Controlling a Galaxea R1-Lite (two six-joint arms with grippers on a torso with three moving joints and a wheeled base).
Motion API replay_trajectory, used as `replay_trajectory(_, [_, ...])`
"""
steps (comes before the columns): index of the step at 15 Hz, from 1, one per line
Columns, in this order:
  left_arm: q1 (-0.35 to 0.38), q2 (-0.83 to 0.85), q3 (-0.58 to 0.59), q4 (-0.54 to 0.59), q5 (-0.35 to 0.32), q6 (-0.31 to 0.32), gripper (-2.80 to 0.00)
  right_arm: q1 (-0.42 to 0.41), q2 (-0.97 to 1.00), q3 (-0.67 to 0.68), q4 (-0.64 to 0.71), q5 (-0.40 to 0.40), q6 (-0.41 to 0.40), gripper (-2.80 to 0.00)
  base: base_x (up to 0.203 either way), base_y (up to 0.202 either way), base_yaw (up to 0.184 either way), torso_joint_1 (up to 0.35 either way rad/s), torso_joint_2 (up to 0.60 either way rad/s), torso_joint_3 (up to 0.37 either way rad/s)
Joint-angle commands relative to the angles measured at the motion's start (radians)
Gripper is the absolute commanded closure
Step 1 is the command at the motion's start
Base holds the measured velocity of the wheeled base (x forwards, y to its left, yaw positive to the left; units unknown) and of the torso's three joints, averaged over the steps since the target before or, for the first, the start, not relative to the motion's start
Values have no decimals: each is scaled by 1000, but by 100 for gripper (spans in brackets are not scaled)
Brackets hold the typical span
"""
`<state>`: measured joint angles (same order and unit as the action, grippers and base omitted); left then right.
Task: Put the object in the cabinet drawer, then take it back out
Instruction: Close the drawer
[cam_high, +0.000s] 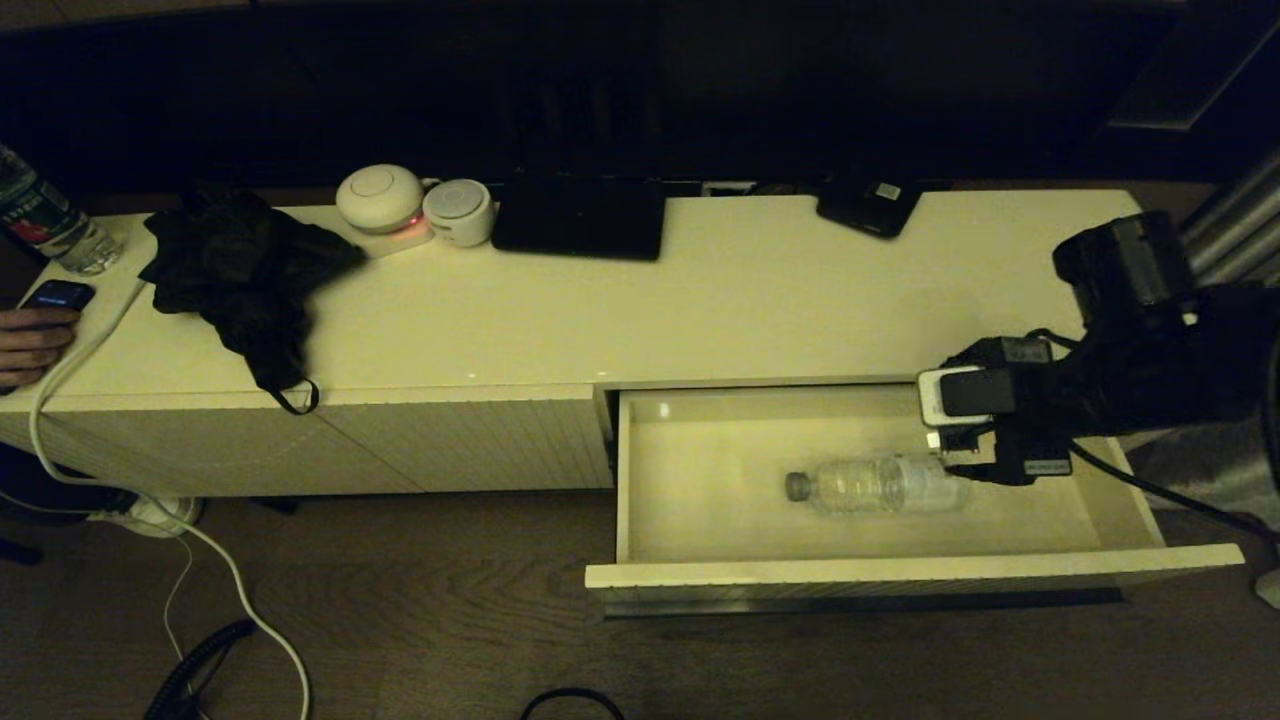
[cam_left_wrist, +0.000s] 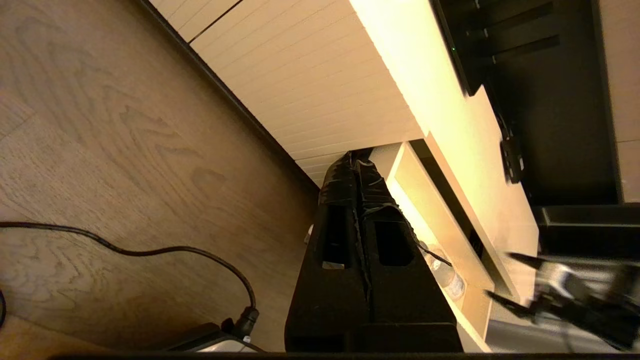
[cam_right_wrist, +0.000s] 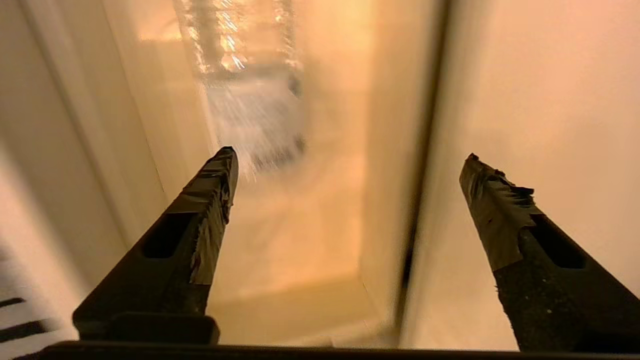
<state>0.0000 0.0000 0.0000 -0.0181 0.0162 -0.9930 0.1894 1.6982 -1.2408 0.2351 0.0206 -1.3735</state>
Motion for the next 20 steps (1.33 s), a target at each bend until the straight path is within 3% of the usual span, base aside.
replay_trajectory(1, [0, -2, 0, 0, 1, -6, 0, -3, -167, 68, 1, 0, 39, -280, 0, 0, 0, 0, 0, 0])
replay_trajectory(2, [0, -2, 0, 0, 1, -6, 0, -3, -209, 99, 0, 0, 65, 0, 0, 0, 0, 0, 0, 0])
replay_trajectory(12, [0, -2, 0, 0, 1, -6, 0, 59, -535, 601, -10, 6, 310, 0, 0, 0, 0, 0, 0, 0])
replay_trajectory(16, [0, -2, 0, 0, 1, -6, 0, 64, -440, 675, -67, 10, 402, 0, 0, 0, 0, 0, 0, 0])
replay_trajectory(20, [0, -2, 0, 0, 1, -6, 0, 66, -323, 765, -170, 58, 412, 0, 0, 0, 0, 0, 0, 0])
